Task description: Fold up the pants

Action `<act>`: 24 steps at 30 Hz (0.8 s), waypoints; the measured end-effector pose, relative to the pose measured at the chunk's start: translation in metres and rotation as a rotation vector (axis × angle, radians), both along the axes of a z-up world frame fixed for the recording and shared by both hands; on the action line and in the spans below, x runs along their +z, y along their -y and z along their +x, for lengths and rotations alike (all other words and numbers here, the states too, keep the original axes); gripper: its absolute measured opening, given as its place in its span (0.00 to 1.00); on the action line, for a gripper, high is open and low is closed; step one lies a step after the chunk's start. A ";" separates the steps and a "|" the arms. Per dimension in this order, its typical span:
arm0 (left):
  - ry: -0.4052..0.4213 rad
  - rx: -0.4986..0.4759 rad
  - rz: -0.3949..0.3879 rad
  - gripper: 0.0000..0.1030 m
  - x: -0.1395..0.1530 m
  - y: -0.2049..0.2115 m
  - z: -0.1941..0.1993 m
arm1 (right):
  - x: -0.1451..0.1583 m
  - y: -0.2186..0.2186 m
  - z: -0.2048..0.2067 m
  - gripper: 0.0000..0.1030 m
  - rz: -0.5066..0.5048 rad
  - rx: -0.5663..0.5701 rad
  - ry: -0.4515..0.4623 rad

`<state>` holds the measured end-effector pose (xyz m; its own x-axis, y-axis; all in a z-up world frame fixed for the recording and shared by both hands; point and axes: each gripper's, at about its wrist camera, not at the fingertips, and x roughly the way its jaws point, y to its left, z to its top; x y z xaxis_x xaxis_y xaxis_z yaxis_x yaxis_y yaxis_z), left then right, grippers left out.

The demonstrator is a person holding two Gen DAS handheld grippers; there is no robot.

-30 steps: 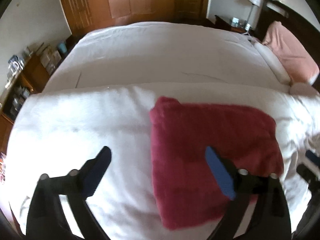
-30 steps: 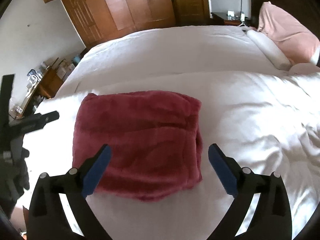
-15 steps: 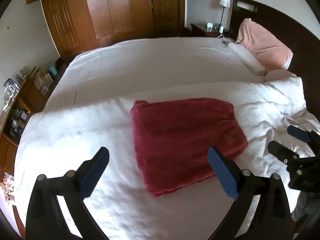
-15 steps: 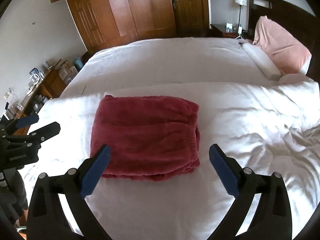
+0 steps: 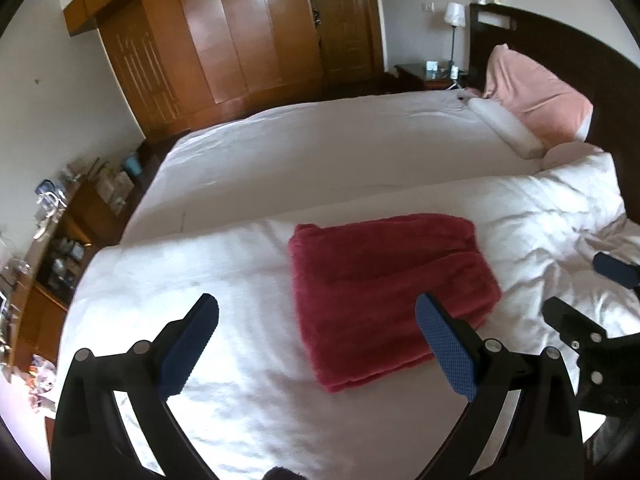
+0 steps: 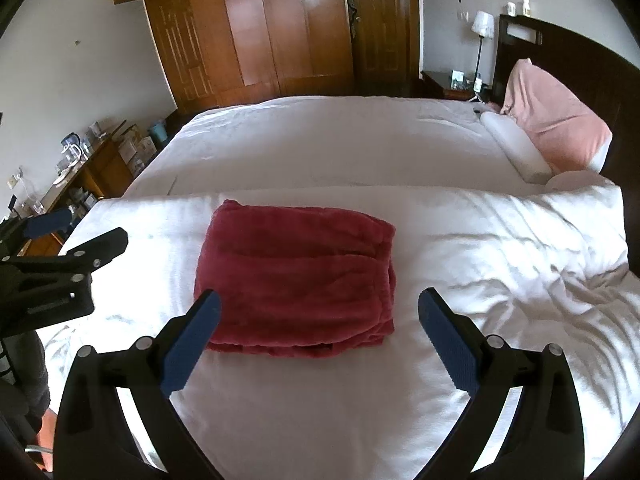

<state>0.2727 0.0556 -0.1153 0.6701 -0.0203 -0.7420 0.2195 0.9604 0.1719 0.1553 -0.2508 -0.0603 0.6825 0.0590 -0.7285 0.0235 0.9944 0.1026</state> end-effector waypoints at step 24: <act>-0.030 -0.008 -0.002 0.95 0.013 0.000 -0.020 | 0.017 -0.017 -0.017 0.97 -0.026 0.041 0.018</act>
